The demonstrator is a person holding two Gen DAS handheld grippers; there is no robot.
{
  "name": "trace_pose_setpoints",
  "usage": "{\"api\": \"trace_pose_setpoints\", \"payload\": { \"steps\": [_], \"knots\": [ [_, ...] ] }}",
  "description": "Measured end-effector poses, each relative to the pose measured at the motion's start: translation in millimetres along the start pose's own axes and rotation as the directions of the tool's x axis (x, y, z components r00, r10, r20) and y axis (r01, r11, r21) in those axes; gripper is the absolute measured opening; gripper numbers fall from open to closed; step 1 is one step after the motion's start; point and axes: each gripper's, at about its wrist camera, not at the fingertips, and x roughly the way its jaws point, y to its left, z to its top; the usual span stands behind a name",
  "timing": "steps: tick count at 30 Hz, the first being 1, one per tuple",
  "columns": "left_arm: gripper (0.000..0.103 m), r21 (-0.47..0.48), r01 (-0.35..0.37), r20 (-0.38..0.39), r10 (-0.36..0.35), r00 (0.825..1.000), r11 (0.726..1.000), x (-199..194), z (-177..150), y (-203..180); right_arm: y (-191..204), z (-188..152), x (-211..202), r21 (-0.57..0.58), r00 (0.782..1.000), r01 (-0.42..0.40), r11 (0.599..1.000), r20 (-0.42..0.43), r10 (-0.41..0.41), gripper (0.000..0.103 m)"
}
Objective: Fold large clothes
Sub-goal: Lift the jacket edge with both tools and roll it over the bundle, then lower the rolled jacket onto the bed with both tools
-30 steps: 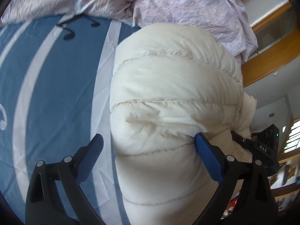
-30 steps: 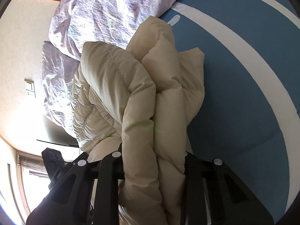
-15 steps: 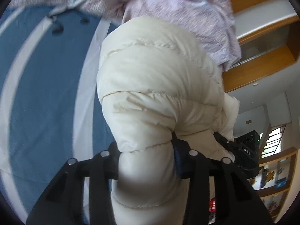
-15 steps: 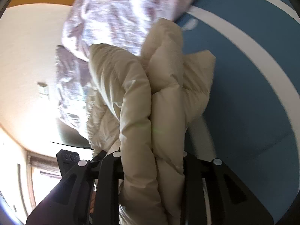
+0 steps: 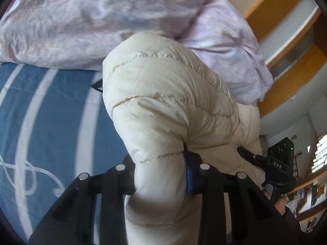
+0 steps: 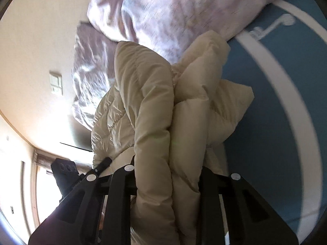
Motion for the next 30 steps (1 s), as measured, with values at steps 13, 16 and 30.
{"api": "trace_pose_setpoints", "payload": {
  "steps": [13,16,30],
  "knots": [
    [0.044,0.011,-0.175,0.004,0.175,0.985,0.985,24,2,47,7,7,65,-0.079,0.985,0.147,0.986,-0.076,-0.153,0.029],
    [0.058,0.02,-0.216,-0.007,0.216,0.976,0.976,29,0,48,2,6,64,-0.099,0.97,0.218,0.971,-0.087,-0.227,0.05],
    [0.081,0.148,-0.385,0.163,0.361,0.918,0.911,4,27,7,77,2,4,-0.391,0.942,0.334,0.857,0.159,-0.295,0.054]
  ]
}}
